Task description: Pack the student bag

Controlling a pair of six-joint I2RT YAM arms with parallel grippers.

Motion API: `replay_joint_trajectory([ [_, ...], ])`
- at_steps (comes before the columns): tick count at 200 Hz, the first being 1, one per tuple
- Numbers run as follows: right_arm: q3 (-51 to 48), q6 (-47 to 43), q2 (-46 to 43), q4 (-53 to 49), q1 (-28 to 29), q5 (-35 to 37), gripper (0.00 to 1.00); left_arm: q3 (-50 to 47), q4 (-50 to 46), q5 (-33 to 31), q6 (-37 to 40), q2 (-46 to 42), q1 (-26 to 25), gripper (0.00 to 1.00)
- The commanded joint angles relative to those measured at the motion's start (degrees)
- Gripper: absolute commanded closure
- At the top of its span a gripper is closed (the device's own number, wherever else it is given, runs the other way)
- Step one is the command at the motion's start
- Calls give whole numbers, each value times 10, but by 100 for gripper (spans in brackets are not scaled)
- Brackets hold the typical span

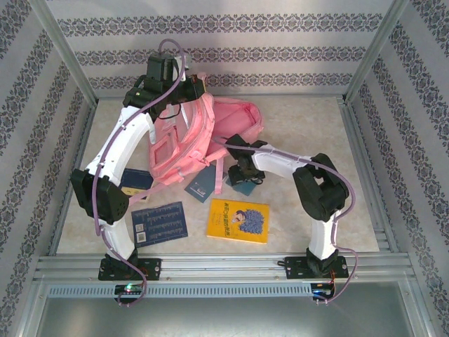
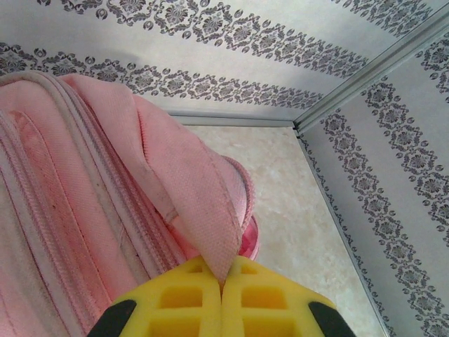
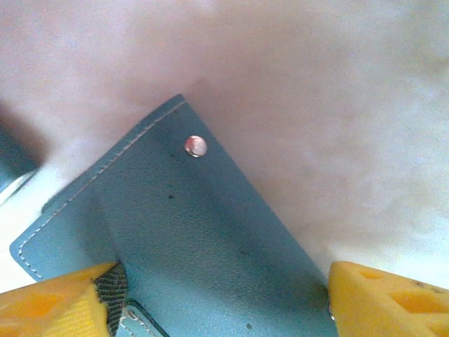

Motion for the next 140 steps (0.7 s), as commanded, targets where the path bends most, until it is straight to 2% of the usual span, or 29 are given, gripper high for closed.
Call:
replay_joint_trajectory([
  [1, -56, 60, -23, 7, -40, -30, 30, 1, 43, 1, -1, -39, 6, 100],
  [35, -127, 125, -88, 37, -75, -124, 35, 2, 46, 4, -4, -35, 6, 100],
  [60, -153, 128, -145, 46, -79, -164, 31, 6, 47, 6, -5, -33, 6, 100],
  [75, -154, 107, -170, 38, -81, -159, 23, 7, 47, 7, -5, -32, 6, 100],
  [101, -132, 48, -166, 5, -84, -106, 8, 6, 50, 10, -8, -33, 6, 100],
  [124, -102, 17, -116, -19, -88, -102, 7, 3, 52, 13, -10, -35, 6, 100],
  [140, -80, 29, -83, -43, -87, -107, 6, 1, 53, 14, -10, -36, 6, 100],
])
